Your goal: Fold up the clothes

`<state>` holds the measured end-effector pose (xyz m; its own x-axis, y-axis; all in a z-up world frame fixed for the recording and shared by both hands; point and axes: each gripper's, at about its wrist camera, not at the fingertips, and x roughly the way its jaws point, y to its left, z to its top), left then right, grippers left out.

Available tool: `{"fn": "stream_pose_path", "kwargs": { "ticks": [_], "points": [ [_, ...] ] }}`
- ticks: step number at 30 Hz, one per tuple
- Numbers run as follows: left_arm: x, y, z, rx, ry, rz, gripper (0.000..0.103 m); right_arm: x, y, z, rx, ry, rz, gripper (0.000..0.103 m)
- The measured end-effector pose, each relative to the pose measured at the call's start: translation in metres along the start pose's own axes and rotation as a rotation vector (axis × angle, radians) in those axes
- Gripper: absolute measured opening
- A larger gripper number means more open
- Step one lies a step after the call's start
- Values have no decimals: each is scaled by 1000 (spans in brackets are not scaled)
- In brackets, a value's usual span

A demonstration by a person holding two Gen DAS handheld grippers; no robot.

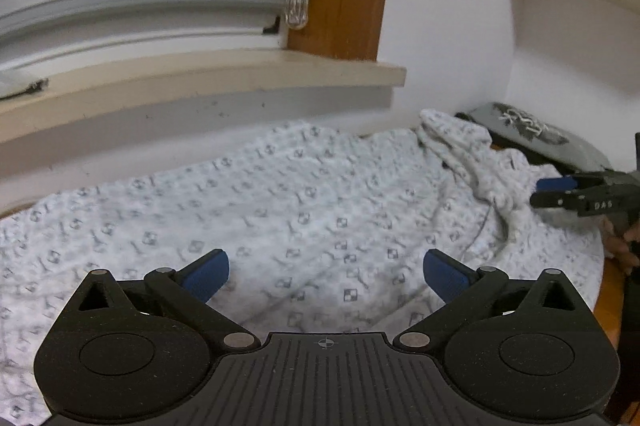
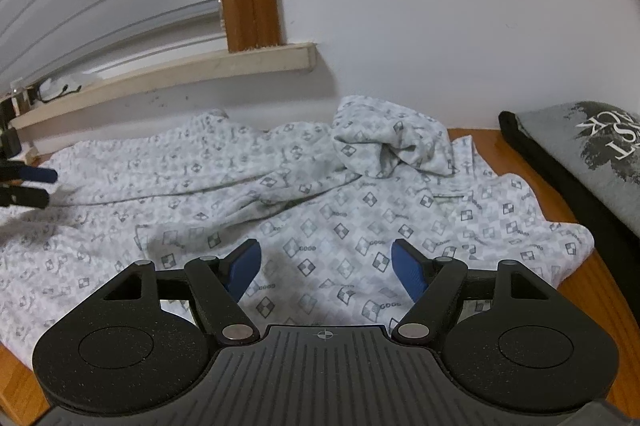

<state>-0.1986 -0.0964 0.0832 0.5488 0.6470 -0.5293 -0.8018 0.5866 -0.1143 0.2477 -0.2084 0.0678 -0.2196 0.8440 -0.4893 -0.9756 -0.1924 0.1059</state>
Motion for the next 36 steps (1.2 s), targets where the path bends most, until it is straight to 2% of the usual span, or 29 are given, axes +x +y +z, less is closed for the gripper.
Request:
{"fn": "stream_pose_path", "kwargs": {
  "ticks": [5, 9, 21, 22, 25, 27, 29, 32, 34, 36],
  "points": [
    [7, 9, -4, -46, 30, -29, 103, 0, 0, 0, 4, -1, -2, 71],
    [16, 12, -4, -70, 87, -17, 103, 1, 1, -1, 4, 2, -7, 71],
    [8, 15, -7, -81, 85, -40, 103, 9, 2, 0, -21, 51, -21, 72],
    [7, 14, -7, -64, 91, -33, 103, 10, 2, 0, -25, 58, -21, 73],
    [-8, 20, -11, -3, 99, 55, 103, 11, 2, 1, -31, 67, -18, 74],
    [-25, 33, -12, 17, 66, 113, 103, 10, 0, 1, -27, 60, -11, 76],
    [-44, 50, -12, -3, 6, 170, 103, 10, -1, 0, -19, 56, -7, 76],
    [-59, 69, -10, -61, -53, 170, 103, 10, -2, 0, -12, 56, -2, 76],
    [-58, 72, -8, -76, -45, 150, 103, 10, -2, 0, -10, 55, -1, 76],
    [-49, 72, -11, -56, -1, 141, 103, 10, -2, 0, -10, 55, -3, 76]
  ]
}}
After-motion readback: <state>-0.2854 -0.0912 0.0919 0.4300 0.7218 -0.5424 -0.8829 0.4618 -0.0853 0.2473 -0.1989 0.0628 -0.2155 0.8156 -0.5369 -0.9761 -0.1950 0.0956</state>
